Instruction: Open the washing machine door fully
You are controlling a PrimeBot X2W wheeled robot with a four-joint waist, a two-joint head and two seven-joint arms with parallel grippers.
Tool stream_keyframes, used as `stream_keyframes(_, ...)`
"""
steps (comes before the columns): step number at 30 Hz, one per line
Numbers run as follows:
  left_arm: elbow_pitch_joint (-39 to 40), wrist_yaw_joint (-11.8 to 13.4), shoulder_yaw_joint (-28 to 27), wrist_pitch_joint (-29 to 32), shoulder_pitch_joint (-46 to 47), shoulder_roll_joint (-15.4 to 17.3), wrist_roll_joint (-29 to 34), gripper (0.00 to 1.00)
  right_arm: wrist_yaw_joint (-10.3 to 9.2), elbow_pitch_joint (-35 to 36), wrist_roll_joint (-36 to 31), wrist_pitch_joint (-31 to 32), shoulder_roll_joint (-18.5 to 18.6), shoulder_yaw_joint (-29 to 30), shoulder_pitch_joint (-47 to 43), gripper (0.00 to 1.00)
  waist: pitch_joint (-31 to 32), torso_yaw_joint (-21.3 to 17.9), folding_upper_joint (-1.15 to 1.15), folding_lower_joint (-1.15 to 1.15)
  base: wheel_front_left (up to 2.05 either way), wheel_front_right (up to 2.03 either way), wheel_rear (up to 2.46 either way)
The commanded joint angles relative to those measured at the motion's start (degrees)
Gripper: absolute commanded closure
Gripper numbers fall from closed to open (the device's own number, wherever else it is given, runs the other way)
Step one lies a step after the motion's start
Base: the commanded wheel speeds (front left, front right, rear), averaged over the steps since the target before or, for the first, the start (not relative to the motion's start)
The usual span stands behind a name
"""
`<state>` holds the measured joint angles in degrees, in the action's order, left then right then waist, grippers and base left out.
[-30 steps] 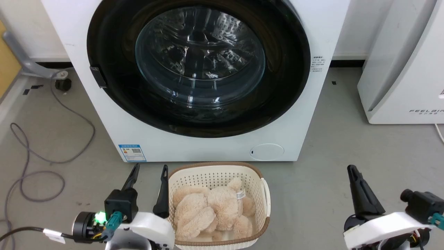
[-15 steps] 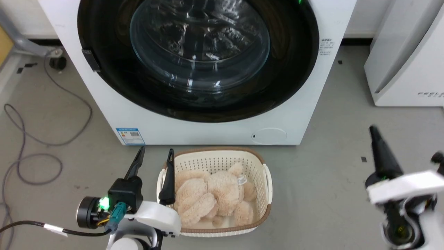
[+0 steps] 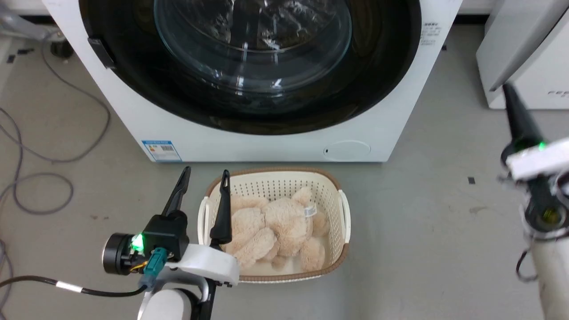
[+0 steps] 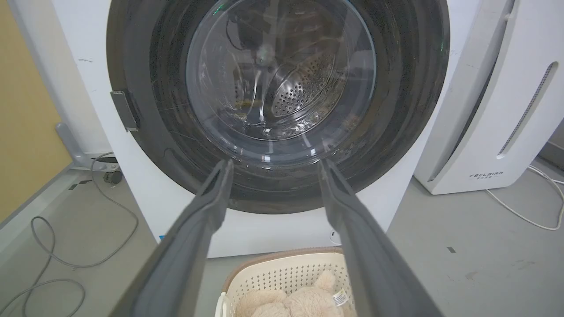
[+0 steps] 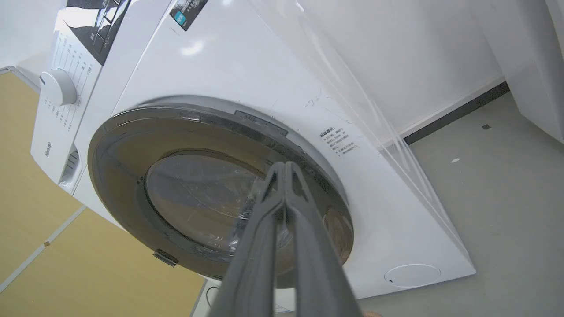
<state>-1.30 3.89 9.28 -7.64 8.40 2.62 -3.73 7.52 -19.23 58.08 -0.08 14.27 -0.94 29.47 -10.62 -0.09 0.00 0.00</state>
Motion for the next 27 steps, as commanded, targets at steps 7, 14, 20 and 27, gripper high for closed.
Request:
stream_keyframes(7, 0.7, 0.8, 1.7, -1.4, 3.3, 0.2, -0.8, 0.00, -0.01, -8.2, 8.3, 1.9, 3.9, -3.6, 14.0, 1.00, -3.7, 0.3, 0.00, 0.00, 0.00, 0.00, 0.00)
stream_keyframes(14, 1.0, 1.5, 3.0, -2.2, 4.7, 0.2, -1.1, 0.00, -0.02, -15.6, 14.0, 3.8, 5.7, -7.2, 25.3, 1.00, -5.7, 0.8, 0.00, 0.00, 0.00, 0.00, 0.00)
stream_keyframes(20, 1.3, 2.1, 4.1, -2.9, 5.8, 0.2, -1.4, 0.00, -0.02, -22.1, 17.8, 6.6, 6.3, -11.2, 35.2, 1.00, -7.8, 1.2, 0.00, 0.00, 0.00, 0.00, 0.00)
stream_keyframes(27, 1.4, 2.8, 5.0, -3.7, 7.1, 0.2, -2.2, 0.00, -0.02, -26.9, 20.1, 11.4, 6.4, -16.6, 43.3, 1.00, -9.6, 1.7, 0.00, 0.00, 0.00, 0.00, 0.00)
